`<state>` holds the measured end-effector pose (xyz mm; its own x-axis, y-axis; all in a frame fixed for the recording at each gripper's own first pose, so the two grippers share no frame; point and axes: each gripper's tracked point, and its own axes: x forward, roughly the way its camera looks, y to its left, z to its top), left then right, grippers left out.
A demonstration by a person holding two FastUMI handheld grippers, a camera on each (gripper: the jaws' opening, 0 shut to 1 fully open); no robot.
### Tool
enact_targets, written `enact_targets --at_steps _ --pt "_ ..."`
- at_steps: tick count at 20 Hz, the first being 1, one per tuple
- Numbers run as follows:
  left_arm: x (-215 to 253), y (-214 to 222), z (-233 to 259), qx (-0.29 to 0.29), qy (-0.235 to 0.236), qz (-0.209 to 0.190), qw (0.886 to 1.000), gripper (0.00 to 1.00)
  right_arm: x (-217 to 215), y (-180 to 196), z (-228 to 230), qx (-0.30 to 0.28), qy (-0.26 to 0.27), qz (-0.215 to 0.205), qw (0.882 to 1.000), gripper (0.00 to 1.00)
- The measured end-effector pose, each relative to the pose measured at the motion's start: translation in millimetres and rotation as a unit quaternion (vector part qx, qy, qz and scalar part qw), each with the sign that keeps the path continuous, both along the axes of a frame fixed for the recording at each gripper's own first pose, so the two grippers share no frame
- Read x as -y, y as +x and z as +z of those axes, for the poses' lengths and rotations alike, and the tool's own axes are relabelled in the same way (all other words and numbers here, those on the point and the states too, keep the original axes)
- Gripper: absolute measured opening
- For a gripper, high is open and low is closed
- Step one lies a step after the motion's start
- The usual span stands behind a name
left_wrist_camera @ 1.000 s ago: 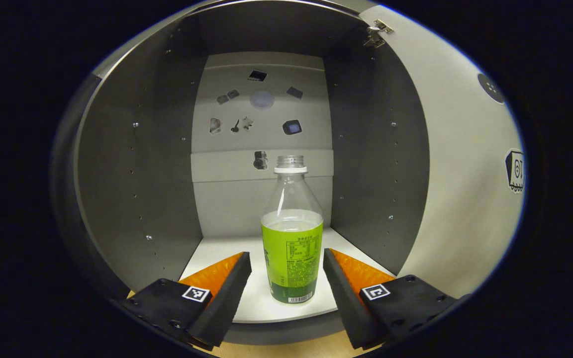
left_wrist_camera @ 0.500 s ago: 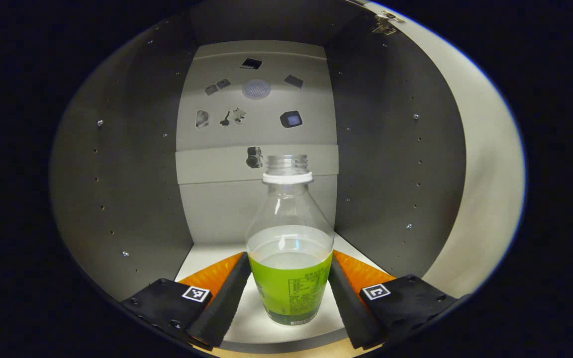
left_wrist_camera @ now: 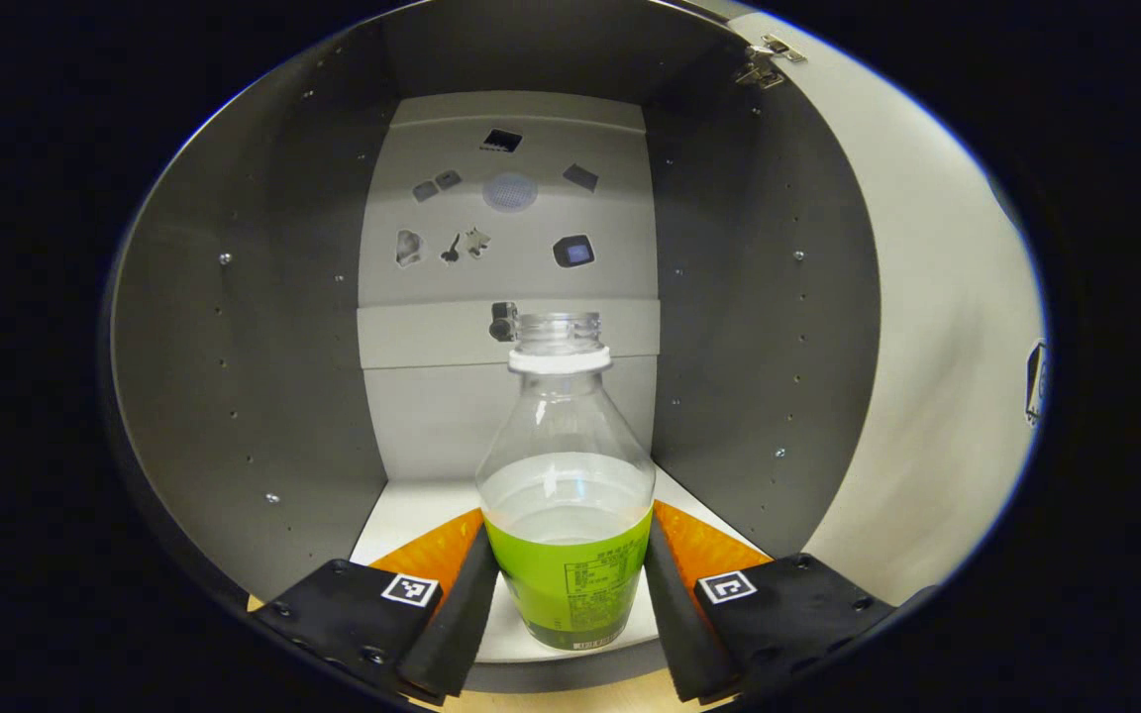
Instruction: Open the cabinet door with the right hand, grasp the bottle in the cabinet with the left hand and place it on the coaster, then close the cabinet door with the right hand.
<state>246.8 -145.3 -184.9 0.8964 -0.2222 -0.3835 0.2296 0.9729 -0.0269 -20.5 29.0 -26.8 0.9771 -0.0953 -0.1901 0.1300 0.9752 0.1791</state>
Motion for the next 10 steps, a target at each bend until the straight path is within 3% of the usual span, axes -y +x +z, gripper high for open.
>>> enact_targets --at_steps 5,10 --pt "-18.9 -41.8 28.0 0.021 0.025 0.016 0.999 0.80 5.0 -1.5 -4.9 0.003 0.032 0.037 0.999 0.71" --pt "-55.7 -97.0 40.4 0.025 0.032 0.060 0.997 0.80 10.8 -1.9 -11.2 -0.001 0.051 0.074 0.996 0.71"
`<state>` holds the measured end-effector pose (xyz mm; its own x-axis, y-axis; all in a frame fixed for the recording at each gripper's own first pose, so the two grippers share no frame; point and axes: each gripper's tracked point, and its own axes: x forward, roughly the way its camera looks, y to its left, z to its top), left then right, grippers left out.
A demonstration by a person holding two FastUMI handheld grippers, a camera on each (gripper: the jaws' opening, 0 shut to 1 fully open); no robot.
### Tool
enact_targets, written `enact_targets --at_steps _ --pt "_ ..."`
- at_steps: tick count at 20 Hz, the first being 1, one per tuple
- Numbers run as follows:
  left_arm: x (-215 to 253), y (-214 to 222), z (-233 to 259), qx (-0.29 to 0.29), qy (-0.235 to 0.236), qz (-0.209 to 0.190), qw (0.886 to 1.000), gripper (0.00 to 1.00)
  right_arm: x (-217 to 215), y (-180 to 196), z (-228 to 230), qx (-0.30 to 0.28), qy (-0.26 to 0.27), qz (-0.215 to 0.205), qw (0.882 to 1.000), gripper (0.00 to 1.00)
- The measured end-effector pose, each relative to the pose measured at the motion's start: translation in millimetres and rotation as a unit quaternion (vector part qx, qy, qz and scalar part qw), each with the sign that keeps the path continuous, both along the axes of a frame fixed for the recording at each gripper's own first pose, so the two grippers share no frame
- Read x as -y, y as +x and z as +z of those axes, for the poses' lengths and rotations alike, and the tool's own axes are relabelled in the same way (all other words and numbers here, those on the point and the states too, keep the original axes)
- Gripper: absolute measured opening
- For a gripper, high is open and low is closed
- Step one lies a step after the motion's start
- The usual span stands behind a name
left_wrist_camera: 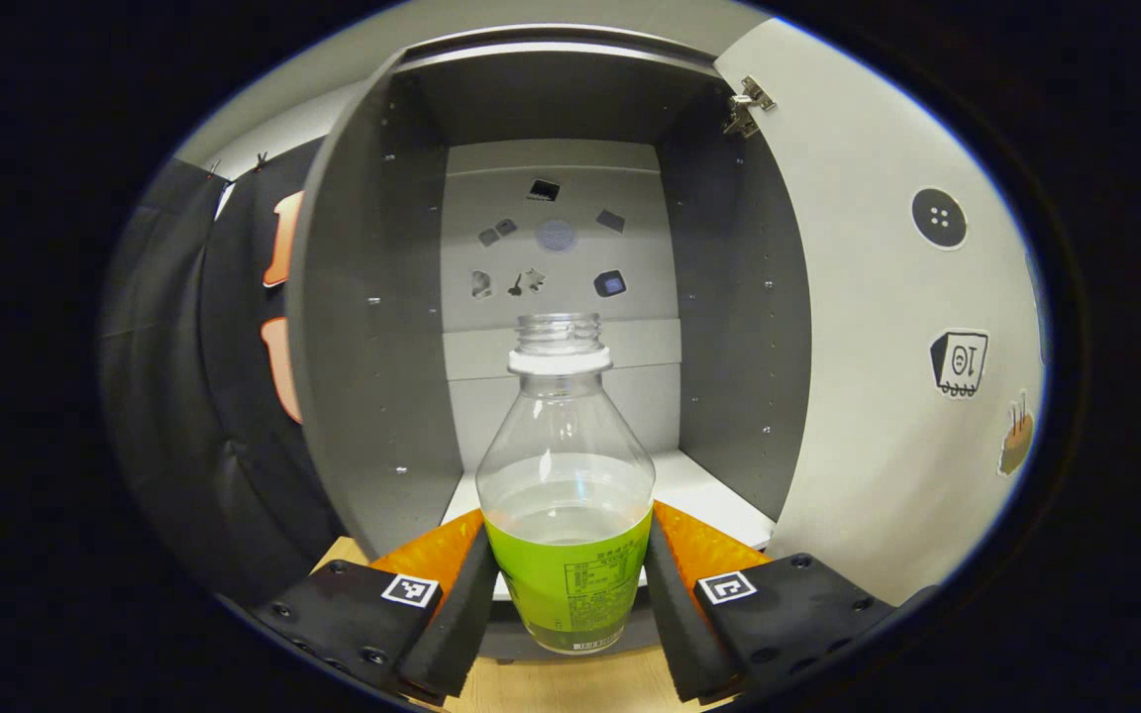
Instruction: Open the cabinet door with the right hand, grasp the bottle in the cabinet with the left hand and place it on the coaster, then close the cabinet door with the right hand.
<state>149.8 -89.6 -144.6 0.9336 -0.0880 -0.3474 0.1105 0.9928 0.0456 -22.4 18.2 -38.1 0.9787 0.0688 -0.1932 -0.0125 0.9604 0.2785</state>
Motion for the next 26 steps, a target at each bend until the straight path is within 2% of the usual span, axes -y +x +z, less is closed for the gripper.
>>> enact_targets --at_steps 1,2,7,9,11,13,21,24,26 --pt "-7.6 -12.0 2.2 0.001 0.002 0.008 1.000 0.82 0.4 -0.4 -1.0 0.001 -0.002 0.009 1.000 0.71" --pt "-13.3 -24.6 3.3 0.000 0.003 0.014 1.000 0.78 -0.8 0.5 -1.5 0.004 -0.002 0.017 1.000 0.71" --pt "-44.7 -79.0 8.0 0.007 0.022 0.044 0.999 0.78 -7.4 0.0 -9.9 0.000 0.003 0.044 0.999 0.71" --pt "-51.0 -94.3 1.0 -0.006 0.019 0.050 0.999 0.82 -10.3 -1.6 -9.9 0.001 0.002 0.052 0.999 0.71" --pt "-59.0 -106.5 -5.3 -0.012 0.012 0.059 0.998 0.79 -9.2 -3.6 -11.4 0.000 -0.006 0.051 0.999 0.71" --pt "-71.3 -116.3 -7.1 -0.011 0.015 0.065 0.998 0.80 -13.4 -5.4 -10.4 0.000 -0.006 0.048 0.999 0.72" --pt "-140.0 -141.2 -14.6 0.029 0.002 0.096 0.995 0.79 -53.4 -13.0 -1.2 0.007 -0.024 0.038 0.999 0.71" --pt "-163.4 -149.5 -31.5 0.031 -0.001 0.099 0.995 0.81 -71.3 -17.2 4.0 0.007 -0.025 0.042 0.999 0.71" --pt "-173.4 -155.6 -49.1 0.026 -0.007 0.098 0.995 0.79 -68.3 -18.7 6.7 0.007 -0.038 0.024 0.999 0.72"
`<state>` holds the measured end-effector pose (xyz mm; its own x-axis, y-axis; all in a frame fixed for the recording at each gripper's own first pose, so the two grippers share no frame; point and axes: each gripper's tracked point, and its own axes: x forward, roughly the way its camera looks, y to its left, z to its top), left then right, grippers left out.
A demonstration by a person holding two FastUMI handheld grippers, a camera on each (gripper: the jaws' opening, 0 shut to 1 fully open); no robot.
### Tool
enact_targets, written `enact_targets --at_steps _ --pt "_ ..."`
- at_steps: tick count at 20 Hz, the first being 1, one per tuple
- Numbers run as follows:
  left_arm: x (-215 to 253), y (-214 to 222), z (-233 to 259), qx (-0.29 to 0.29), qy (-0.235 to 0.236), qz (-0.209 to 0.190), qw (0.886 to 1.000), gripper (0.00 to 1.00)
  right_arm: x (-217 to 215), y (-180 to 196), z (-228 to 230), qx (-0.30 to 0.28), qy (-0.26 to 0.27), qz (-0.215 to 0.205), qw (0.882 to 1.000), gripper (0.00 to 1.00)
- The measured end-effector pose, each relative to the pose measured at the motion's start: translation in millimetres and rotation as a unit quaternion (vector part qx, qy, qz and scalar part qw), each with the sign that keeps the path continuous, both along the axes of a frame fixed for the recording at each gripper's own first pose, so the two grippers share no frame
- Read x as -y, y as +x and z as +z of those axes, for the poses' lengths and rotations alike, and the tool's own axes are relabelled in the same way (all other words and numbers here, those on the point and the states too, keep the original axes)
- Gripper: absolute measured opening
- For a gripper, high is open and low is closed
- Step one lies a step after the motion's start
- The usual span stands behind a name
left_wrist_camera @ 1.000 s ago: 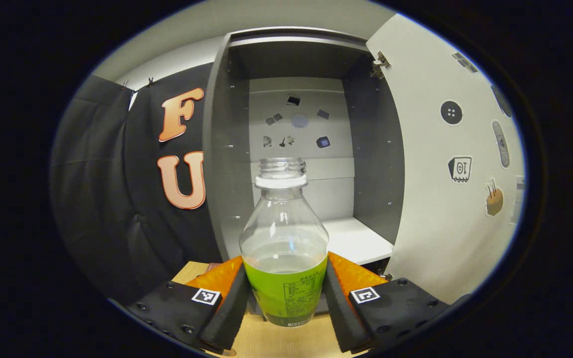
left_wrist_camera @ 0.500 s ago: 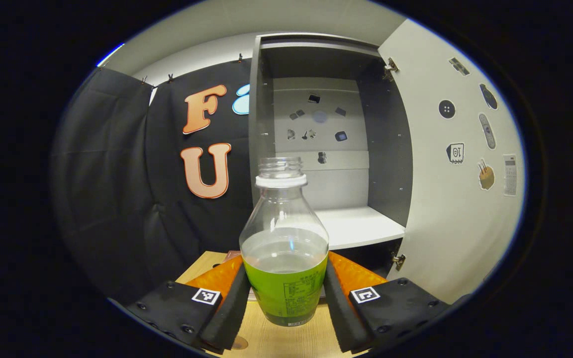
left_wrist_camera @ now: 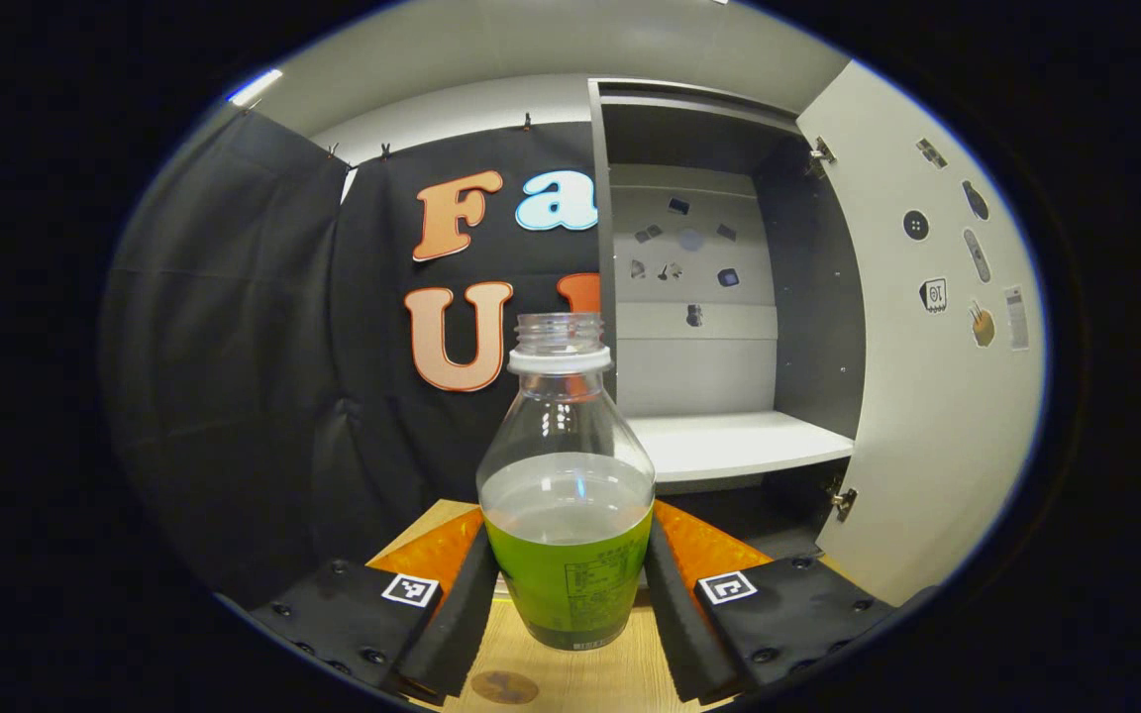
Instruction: Open the cabinet door with the right hand, grasp the bottle in the cabinet with the left hand and place it on the coaster, then close the cabinet door with the right hand.
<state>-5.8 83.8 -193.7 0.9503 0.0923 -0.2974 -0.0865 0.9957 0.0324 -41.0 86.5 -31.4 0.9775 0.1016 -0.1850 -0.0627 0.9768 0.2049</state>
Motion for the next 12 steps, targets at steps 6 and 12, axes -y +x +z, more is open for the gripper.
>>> enact_targets --at_steps 6,12 --pt "-24.2 -19.0 -58.0 -0.018 0.029 0.004 0.999 0.81 2.7 -8.8 8.7 -0.008 0.011 -0.037 0.999 0.72" --pt "-35.6 -36.7 -115.6 -0.040 0.064 0.009 0.997 0.81 4.7 -5.7 8.7 -0.016 0.017 -0.060 0.998 0.71"
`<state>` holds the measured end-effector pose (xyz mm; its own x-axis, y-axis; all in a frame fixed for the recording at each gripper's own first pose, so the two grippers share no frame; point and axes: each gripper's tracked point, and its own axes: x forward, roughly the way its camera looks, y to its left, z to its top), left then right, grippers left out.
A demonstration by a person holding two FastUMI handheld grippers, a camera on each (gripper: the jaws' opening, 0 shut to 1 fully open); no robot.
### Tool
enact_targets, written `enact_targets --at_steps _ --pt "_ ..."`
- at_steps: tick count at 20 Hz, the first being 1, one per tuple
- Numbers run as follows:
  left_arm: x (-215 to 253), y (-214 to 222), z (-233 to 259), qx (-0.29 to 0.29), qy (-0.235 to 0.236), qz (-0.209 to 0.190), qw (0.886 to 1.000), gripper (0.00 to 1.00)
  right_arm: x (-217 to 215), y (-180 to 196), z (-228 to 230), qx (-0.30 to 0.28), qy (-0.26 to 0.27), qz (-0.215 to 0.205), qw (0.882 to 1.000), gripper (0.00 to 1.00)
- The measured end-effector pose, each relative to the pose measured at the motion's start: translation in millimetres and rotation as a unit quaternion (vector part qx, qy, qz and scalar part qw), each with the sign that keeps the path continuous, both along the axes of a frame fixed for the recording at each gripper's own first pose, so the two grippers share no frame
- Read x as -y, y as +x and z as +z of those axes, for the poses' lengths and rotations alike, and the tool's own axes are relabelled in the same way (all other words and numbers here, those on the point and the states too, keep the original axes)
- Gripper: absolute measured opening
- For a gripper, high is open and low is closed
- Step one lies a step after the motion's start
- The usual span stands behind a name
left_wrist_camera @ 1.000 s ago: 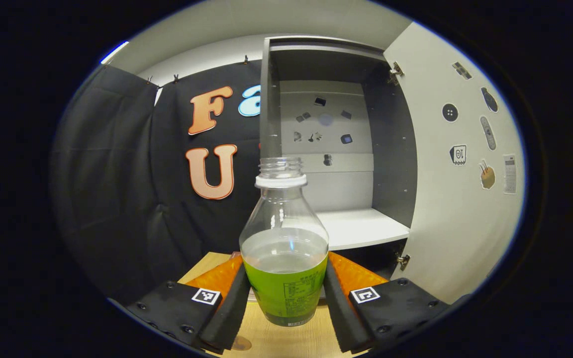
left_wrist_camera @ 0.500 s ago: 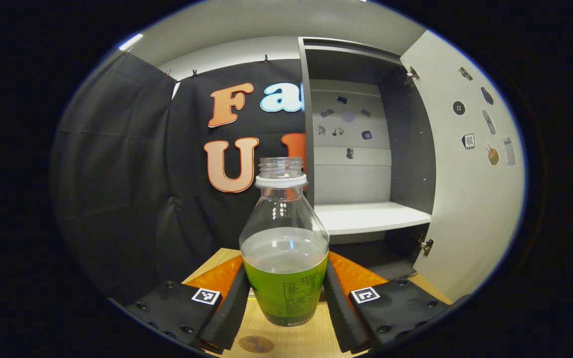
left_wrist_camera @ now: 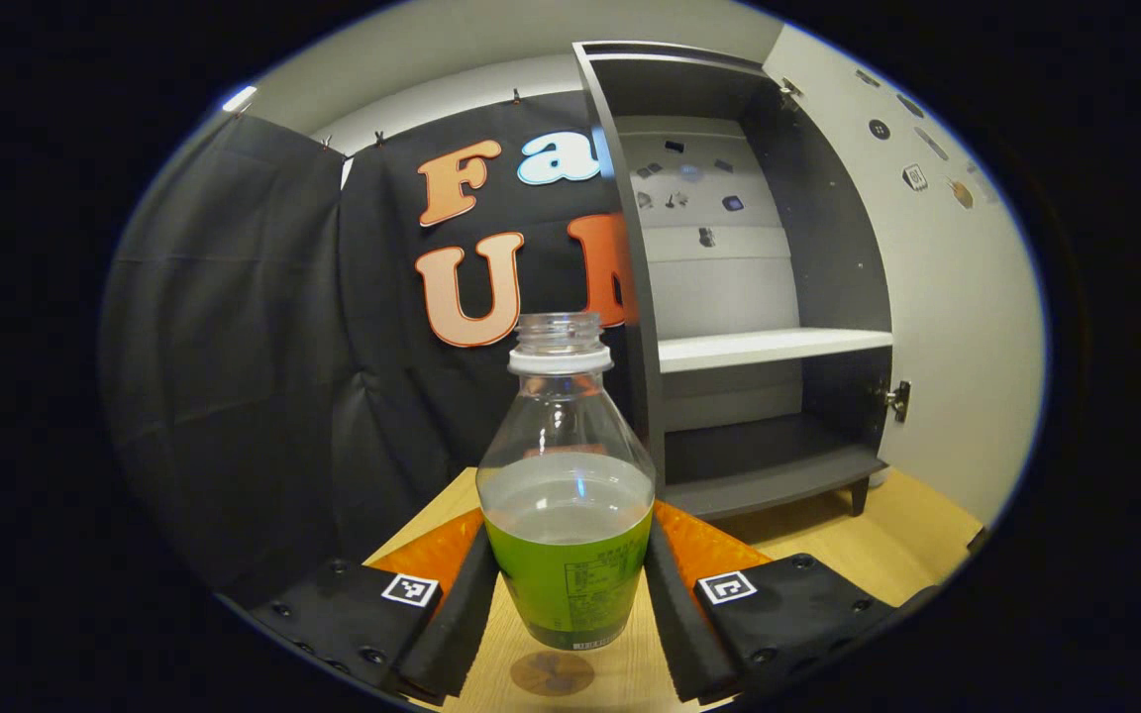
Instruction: Open the cabinet door with the right hand, grasp the bottle in the cabinet with the left hand and place it on the coaster, then close the cabinet door with the right hand.
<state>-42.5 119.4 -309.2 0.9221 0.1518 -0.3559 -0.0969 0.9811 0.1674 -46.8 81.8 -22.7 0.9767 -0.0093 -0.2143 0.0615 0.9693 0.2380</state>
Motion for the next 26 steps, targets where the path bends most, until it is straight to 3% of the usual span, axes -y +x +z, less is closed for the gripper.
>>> enact_targets --at_steps 7,11,20,26 --pt "-7.2 -22.6 -62.0 -0.018 0.025 0.008 0.999 0.81 25.1 1.2 -4.1 -0.023 0.012 -0.047 0.999 0.72" --pt "-17.3 -34.4 -97.0 -0.038 0.017 0.034 0.999 0.81 35.7 1.0 -6.6 -0.035 0.026 -0.074 0.996 0.72" --pt "-43.6 -45.2 -141.8 -0.061 -0.010 0.079 0.995 0.82 27.6 3.3 17.6 -0.024 -0.032 -0.071 0.997 0.72" --pt "-50.8 -52.6 -146.4 -0.065 -0.021 0.095 0.993 0.81 28.7 2.8 16.1 -0.020 -0.022 -0.073 0.997 0.71"
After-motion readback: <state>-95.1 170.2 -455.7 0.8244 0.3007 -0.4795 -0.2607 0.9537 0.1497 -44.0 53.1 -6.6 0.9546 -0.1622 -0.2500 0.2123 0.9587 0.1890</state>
